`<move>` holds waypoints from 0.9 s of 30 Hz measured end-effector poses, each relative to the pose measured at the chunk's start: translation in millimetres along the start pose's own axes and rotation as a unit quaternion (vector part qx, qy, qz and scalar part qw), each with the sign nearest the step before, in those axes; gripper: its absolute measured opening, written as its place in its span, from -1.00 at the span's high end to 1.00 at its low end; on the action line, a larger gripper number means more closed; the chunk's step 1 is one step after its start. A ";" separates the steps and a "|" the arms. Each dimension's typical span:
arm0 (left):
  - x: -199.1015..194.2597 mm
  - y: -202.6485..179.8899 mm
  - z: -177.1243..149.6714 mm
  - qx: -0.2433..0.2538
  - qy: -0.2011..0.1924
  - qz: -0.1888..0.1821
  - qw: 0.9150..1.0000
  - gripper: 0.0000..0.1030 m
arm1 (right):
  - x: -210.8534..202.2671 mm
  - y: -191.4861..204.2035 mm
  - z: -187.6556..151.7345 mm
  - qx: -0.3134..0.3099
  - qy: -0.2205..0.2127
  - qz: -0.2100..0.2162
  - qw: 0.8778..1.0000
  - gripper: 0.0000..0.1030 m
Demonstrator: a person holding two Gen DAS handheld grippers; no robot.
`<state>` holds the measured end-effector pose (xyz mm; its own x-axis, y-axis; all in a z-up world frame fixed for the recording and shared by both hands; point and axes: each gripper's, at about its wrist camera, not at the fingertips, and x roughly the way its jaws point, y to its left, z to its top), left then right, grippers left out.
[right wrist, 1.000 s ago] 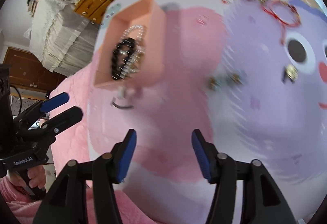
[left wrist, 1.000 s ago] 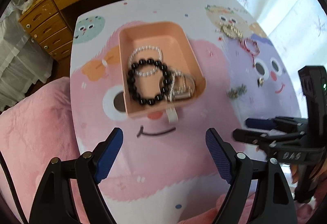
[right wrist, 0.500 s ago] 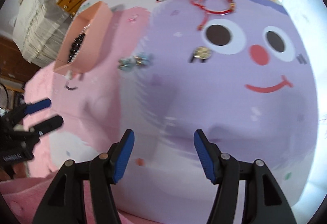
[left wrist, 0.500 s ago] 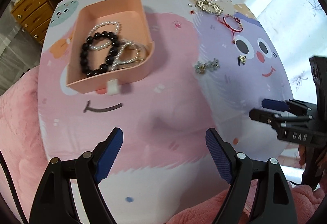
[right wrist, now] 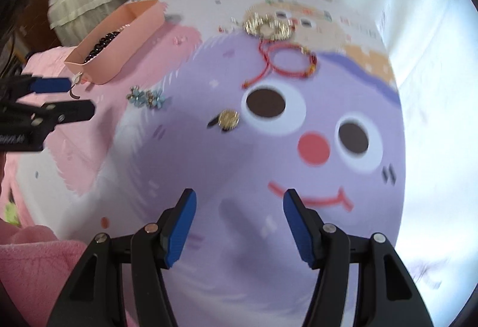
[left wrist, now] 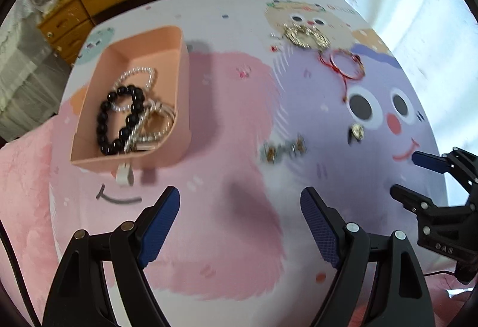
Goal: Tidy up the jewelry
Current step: 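Grasp the flower stud earrings with the left gripper while the right gripper grasps the gold coin pendant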
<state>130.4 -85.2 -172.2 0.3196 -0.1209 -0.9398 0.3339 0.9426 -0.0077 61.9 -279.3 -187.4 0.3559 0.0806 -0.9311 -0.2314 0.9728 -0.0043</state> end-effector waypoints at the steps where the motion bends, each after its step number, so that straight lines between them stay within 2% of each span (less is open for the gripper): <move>1: 2.7 -2.0 1.9 -0.001 -0.001 0.004 1.000 -0.58 | -0.6 -2.1 0.6 -0.015 -0.017 -0.002 1.000 -0.18; 8: 26.0 -8.6 11.2 -0.017 -0.003 0.015 1.000 -0.54 | 12.2 -3.9 8.5 -0.040 -0.084 0.012 0.996 -0.18; 10: 30.2 -10.6 13.4 -0.017 -0.006 0.012 1.000 -0.34 | 15.9 -0.4 10.4 -0.048 -0.097 0.017 0.994 -0.17; 11: 32.6 -11.5 14.3 -0.016 -0.004 0.011 1.000 -0.31 | 18.6 1.7 11.5 -0.055 -0.102 0.019 0.993 -0.13; 14: 37.5 -14.8 16.2 -0.014 0.000 0.010 1.000 -0.22 | 25.6 7.1 13.1 -0.074 -0.102 0.023 0.992 0.03; 16: 39.3 -16.6 17.1 -0.014 0.000 0.009 1.000 -0.18 | 29.0 9.0 15.1 -0.077 -0.103 0.028 0.991 0.05; 19: 42.6 -17.5 18.2 -0.016 0.005 0.008 1.000 -0.02 | 32.8 8.5 20.1 -0.070 -0.105 0.033 0.991 0.13; 24: 50.4 -14.5 20.2 -0.039 0.019 -0.005 0.999 0.00 | 38.3 7.9 27.4 -0.067 -0.108 0.042 0.991 0.25; 27: 53.0 -12.4 21.6 -0.045 0.020 -0.005 0.999 0.22 | 40.9 8.5 31.7 -0.075 -0.108 0.038 0.991 0.35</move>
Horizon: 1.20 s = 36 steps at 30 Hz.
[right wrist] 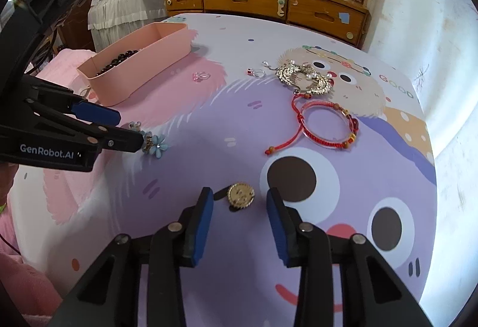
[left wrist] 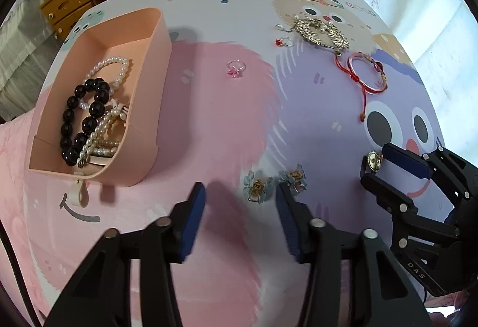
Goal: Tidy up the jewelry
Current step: 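Grasp the flower stud earrings with the left gripper while the right gripper grasps the gold coin pendant, then carry the studs and coin pendant over the peach tray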
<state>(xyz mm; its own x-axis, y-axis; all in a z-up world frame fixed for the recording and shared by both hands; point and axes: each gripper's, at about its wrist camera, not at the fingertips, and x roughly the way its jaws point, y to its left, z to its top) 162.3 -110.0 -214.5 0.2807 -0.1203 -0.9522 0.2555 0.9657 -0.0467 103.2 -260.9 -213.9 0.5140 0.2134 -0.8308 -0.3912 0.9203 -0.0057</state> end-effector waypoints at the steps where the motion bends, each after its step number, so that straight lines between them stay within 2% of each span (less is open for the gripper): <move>1: 0.8 0.6 0.4 0.001 0.001 0.000 1.000 0.33 | 0.5 -0.6 1.5 0.000 0.000 0.002 1.000 0.39; 5: 2.5 3.5 1.8 -0.001 0.000 -0.018 1.000 0.60 | 1.6 -2.9 3.1 0.004 0.003 -0.001 1.000 0.63; 6: 2.6 3.9 2.2 -0.001 -0.001 -0.024 1.000 0.73 | 1.8 -2.9 3.0 0.001 0.005 -0.002 1.000 0.62; 20: -8.7 13.7 -2.1 -0.015 -0.015 -0.048 0.999 0.74 | -8.5 7.5 3.1 0.003 0.027 0.028 0.999 0.63; 28: -22.6 34.0 -27.0 -0.038 -0.014 -0.050 0.998 0.74 | -16.8 32.8 5.1 0.015 0.034 0.062 0.997 0.63; 36: -40.7 78.8 -58.2 -0.062 -0.015 -0.037 0.997 0.74 | -14.6 65.8 12.4 0.044 0.048 0.095 0.993 0.63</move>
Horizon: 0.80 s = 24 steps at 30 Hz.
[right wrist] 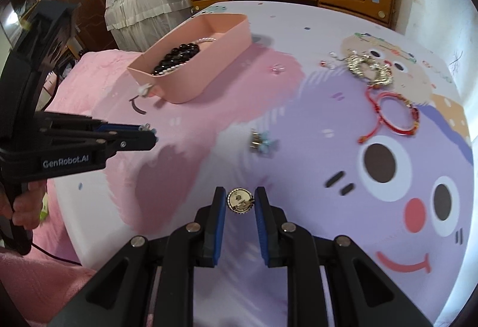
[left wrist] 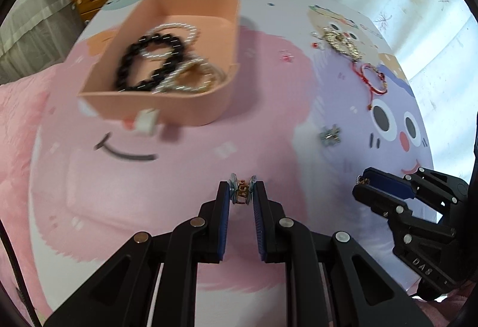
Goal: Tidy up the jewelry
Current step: 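Carry the studs and coin pendant over the peach tray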
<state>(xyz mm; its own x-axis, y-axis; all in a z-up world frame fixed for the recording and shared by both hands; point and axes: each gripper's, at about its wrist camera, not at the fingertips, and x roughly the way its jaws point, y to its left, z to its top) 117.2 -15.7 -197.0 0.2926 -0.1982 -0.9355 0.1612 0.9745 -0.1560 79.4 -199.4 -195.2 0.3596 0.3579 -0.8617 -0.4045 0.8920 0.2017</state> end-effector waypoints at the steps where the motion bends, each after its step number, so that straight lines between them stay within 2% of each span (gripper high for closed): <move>1: -2.8 6.1 -1.8 -0.002 0.000 0.001 1.000 0.73 | 0.7 2.4 1.1 0.004 0.000 0.002 1.000 0.63; 11: -39.6 70.5 1.8 -0.005 -0.020 0.007 1.000 0.73 | 8.5 33.0 33.3 0.061 -0.019 0.011 0.998 0.63; 19: -66.0 101.8 40.4 0.015 -0.049 -0.007 0.999 0.73 | 6.0 58.8 73.4 0.088 -0.070 0.010 0.994 0.63; 24: -77.5 112.3 75.2 0.024 -0.066 -0.036 0.997 0.73 | 6.6 72.6 98.9 0.105 -0.104 0.009 0.989 0.63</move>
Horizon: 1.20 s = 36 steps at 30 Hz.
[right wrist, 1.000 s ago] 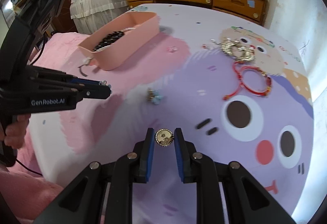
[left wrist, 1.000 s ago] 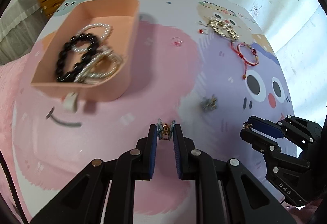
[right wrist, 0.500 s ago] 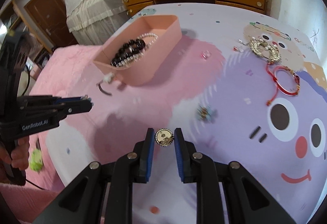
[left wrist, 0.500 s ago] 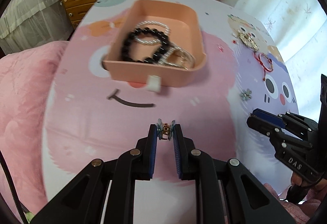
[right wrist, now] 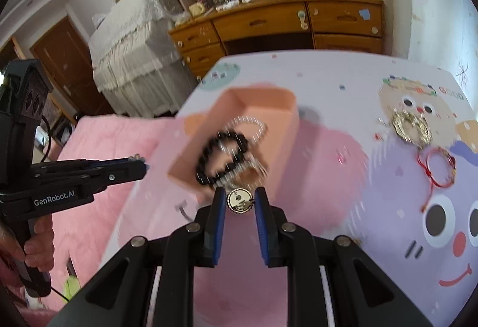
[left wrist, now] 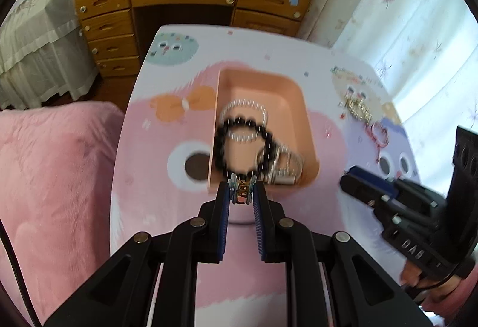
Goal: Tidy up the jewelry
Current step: 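Carry the studs and coin pendant over the peach tray, then open both grippers over the tray and withdraw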
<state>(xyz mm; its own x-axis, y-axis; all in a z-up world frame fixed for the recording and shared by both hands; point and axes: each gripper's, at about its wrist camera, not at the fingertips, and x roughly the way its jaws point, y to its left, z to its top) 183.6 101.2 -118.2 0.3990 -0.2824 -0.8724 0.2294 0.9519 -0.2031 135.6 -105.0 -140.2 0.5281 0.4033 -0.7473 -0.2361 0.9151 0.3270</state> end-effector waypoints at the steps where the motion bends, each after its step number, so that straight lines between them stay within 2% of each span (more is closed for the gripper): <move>1: -1.8 0.4 6.5 0.004 -0.004 -0.005 1.000 0.73 | 2.0 3.7 4.7 0.005 -0.007 0.001 1.000 0.63; 7: -5.3 -0.1 47.4 0.049 -0.019 -0.033 0.998 0.73 | 14.5 24.0 22.0 0.020 -0.035 -0.004 0.999 0.62; 11: -1.6 -1.8 66.9 0.066 -0.015 -0.054 0.996 0.73 | 22.4 36.1 29.3 0.027 -0.047 -0.006 0.999 0.62; 18: 4.1 -10.1 79.3 0.093 -0.015 -0.079 0.992 0.73 | 27.5 48.2 30.7 0.036 -0.069 -0.018 0.997 0.62; 19: 4.9 -10.8 79.3 0.096 -0.014 -0.078 0.992 0.58 | 27.3 49.1 29.8 0.035 -0.075 -0.019 0.996 0.61; 20: 5.8 -11.3 79.7 0.097 -0.014 -0.073 0.993 0.46 | 27.5 49.8 29.2 0.033 -0.077 -0.022 0.996 0.52; 21: 6.0 -11.0 80.1 0.095 -0.016 -0.066 0.993 0.25 | 28.1 51.9 28.0 0.028 -0.078 -0.034 0.996 0.31; 22: 5.6 -10.2 80.2 0.093 -0.018 -0.065 0.993 0.17 | 28.2 53.4 26.6 0.026 -0.078 -0.041 0.996 0.22; 23: 4.9 -9.3 80.5 0.091 -0.019 -0.067 0.993 0.16 | 27.6 53.6 25.4 0.027 -0.080 -0.041 0.996 0.16; 27: 3.2 -5.5 79.5 0.089 -0.016 -0.066 0.994 0.16 | 25.4 52.0 20.6 0.037 -0.076 -0.036 0.996 0.16; 31: 2.9 -2.8 74.7 0.084 -0.010 -0.061 0.995 0.06 | 24.3 48.3 11.4 0.041 -0.063 -0.036 0.996 0.16; 36: 6.2 -0.9 55.5 0.082 0.007 -0.043 0.996 0.02 | 23.4 40.0 -7.8 0.052 -0.028 -0.034 0.998 0.15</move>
<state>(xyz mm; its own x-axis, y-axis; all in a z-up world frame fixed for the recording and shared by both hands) 235.1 92.0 -98.7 0.3599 -0.3585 -0.8614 0.4036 0.8922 -0.2027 132.1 -59.0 -149.1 0.5856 0.3370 -0.7373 -0.1142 0.9347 0.3365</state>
